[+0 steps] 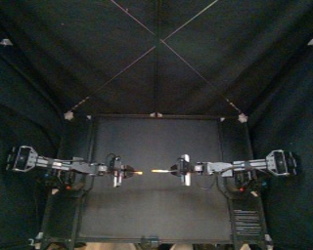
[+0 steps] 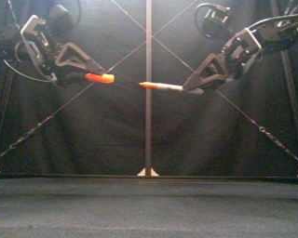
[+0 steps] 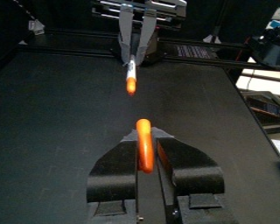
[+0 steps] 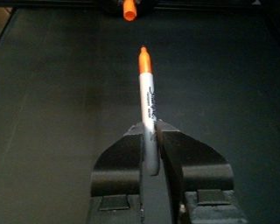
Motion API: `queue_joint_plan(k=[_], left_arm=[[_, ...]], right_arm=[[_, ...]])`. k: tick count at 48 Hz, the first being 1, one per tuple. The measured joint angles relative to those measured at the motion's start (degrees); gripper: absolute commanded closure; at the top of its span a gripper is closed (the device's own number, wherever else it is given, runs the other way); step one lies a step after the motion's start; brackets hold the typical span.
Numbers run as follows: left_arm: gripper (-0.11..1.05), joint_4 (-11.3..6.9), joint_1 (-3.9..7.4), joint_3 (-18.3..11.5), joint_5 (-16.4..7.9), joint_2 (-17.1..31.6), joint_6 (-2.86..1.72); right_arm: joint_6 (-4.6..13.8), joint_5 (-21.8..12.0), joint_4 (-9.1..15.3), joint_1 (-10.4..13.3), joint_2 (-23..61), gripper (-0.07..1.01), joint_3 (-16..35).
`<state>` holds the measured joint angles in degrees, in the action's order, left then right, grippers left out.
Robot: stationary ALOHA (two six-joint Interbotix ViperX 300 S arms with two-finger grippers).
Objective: Uncap the pen
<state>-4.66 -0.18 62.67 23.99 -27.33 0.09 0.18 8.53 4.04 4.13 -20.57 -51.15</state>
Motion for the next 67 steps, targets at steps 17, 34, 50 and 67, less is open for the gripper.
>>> queue_joint_plan(k=[17, 34, 50, 67], left_arm=[[0.50, 0.00, 0.09, 1.93, -0.18, -2.72, -0.09], [0.50, 0.00, 0.09, 2.11, -0.18, -2.81, 0.00], [0.50, 0.00, 0.00, 2.11, -0.18, -2.81, -0.09], [0.50, 0.00, 0.09, 2.20, -0.18, -2.90, 0.00]], right_arm=[[0.00, -0.09, 0.09, 0.00, -0.09, 0.49, 0.00], [0.00, -0.09, 0.18, 0.00, -0.18, 0.49, 0.00], [0.00, 0.00, 0.35, 0.00, -0.18, 0.49, 0.00], [0.00, 0.00, 0.44, 0.09, -0.18, 0.49, 0.00]])
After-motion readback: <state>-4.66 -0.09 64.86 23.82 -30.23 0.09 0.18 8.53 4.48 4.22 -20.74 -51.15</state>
